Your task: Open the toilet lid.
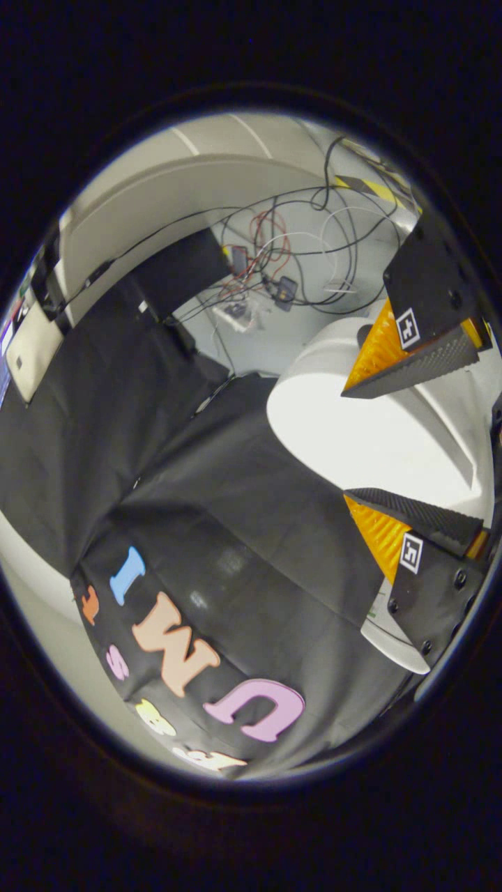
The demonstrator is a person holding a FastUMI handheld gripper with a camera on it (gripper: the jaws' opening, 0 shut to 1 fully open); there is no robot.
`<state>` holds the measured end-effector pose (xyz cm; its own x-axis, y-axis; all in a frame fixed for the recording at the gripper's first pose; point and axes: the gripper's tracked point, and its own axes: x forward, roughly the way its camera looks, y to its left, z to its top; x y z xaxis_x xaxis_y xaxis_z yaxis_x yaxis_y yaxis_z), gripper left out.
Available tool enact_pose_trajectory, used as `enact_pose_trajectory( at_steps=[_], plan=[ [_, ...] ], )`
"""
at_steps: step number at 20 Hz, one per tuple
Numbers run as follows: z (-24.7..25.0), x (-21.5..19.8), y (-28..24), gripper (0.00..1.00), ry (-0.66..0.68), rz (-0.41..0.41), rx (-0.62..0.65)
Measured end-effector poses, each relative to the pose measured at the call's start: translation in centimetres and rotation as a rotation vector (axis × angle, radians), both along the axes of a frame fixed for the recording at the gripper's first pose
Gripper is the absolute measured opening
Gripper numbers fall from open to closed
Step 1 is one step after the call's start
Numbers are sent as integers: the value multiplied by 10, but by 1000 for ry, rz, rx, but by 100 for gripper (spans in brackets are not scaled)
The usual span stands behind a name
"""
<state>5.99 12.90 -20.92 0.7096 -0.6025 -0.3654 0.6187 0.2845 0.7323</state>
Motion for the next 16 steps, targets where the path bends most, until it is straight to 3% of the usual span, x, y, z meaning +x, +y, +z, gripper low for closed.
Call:
enact_pose_trajectory(
  at_steps=[5, 9, 14, 15, 16],
  plan=[
    [-61, -17, -2, 79, 30, -53, 150],
    [-83, -17, -10, 79, -8, -70, 236],
    [-105, -5, -20, 53, -1, -44, 296],
    [-109, 0, -21, 53, 4, -36, 304],
    [-111, -3, -20, 44, 21, -23, 311]
  ],
)
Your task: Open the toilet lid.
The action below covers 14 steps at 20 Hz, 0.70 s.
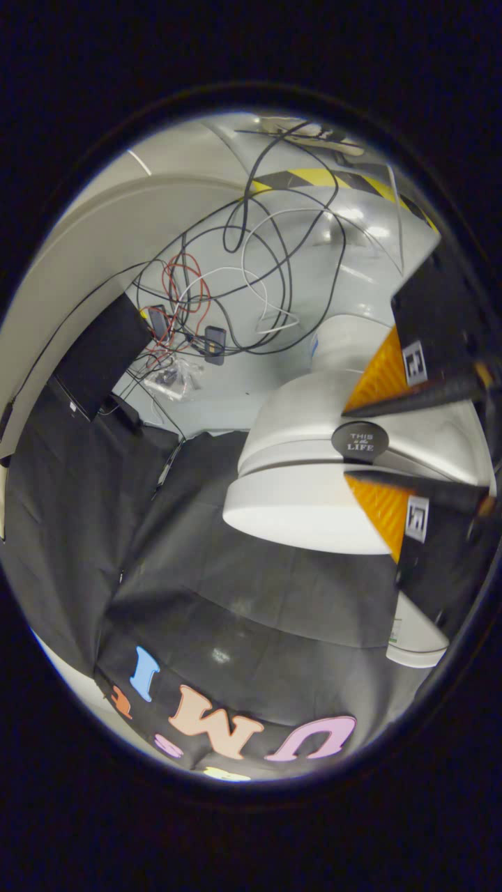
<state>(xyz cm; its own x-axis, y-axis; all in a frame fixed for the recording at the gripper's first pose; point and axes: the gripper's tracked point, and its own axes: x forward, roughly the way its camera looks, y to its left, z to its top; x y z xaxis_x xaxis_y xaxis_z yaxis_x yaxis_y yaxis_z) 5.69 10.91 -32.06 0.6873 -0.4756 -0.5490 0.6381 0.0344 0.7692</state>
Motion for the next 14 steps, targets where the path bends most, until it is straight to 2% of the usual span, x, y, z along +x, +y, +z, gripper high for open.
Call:
enact_pose_trajectory(
  at_steps=[3, 7, 14],
  plan=[
    [1, 0, 1, 17, -17, 17, 2],
    [8, -1, 2, 12, -22, 70, -34],
    [43, 4, 3, 12, -35, 92, -131]
  ],
)
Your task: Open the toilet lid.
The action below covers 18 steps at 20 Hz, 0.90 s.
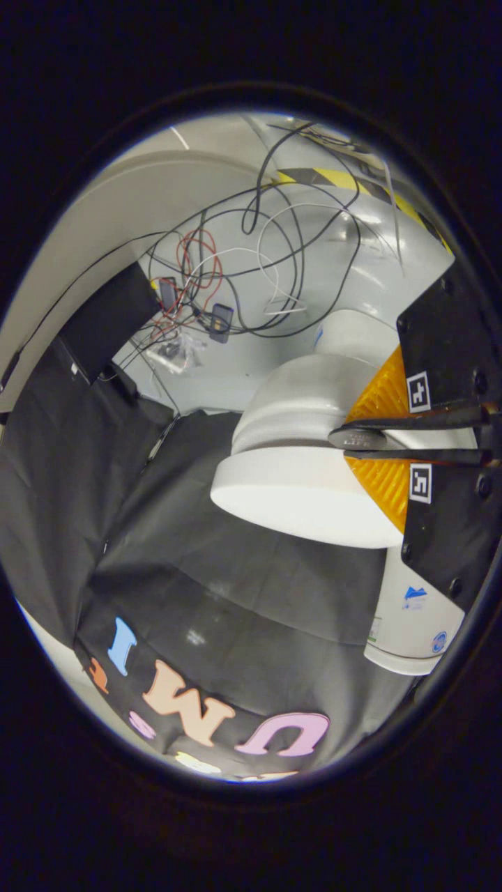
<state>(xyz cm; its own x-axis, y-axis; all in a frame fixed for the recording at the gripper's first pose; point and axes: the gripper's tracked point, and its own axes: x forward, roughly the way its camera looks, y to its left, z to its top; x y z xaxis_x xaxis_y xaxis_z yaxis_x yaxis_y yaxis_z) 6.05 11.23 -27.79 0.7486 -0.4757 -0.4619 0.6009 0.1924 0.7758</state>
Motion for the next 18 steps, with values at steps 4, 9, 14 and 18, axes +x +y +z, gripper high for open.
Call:
enact_pose_trajectory(
  at_steps=[4, 9, 14, 18],
  plan=[
    [37, 6, 6, 12, -8, 24, -103],
    [95, 18, 23, 13, -58, 81, -240],
    [138, 30, 52, 13, -48, 174, -382],
    [156, 37, 66, 13, -50, 228, -455]
  ],
)
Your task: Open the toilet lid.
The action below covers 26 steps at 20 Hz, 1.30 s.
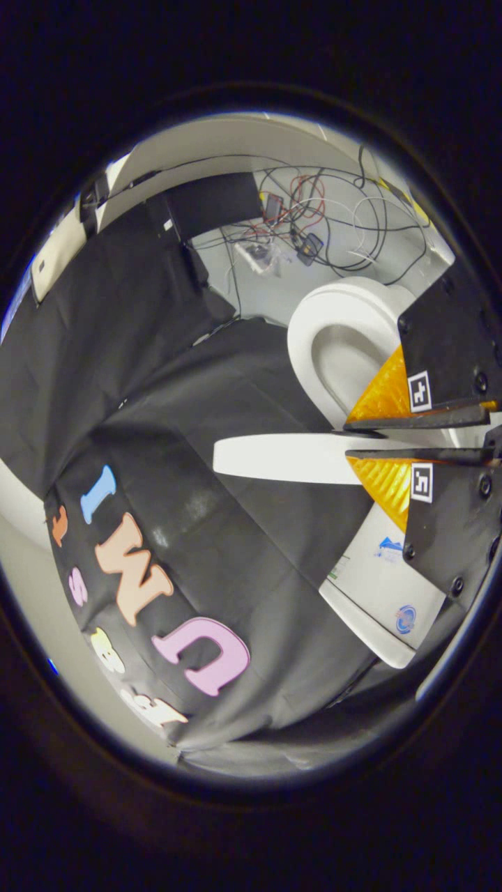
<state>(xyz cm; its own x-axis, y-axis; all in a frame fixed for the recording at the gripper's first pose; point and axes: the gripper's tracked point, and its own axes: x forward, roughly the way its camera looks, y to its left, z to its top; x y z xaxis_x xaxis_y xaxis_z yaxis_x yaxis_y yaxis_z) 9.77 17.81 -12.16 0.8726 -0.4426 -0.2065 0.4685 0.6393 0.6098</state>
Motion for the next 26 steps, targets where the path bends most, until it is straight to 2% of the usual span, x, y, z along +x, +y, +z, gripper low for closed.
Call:
enact_pose_trajectory(
  at_steps=[4, 8, 13, 17, 21, 23, 26],
  plan=[
    [16, 6, 14, 12, 2, 40, -64],
    [40, 18, 42, 12, -3, 120, -171],
    [67, 38, 89, 12, -31, 249, -293],
    [83, 62, 133, 14, -35, 388, -413],
    [87, 81, 179, 19, -63, 497, -463],
    [86, 89, 199, 19, -52, 563, -512],
    [82, 98, 220, 19, -57, 633, -515]
  ],
)
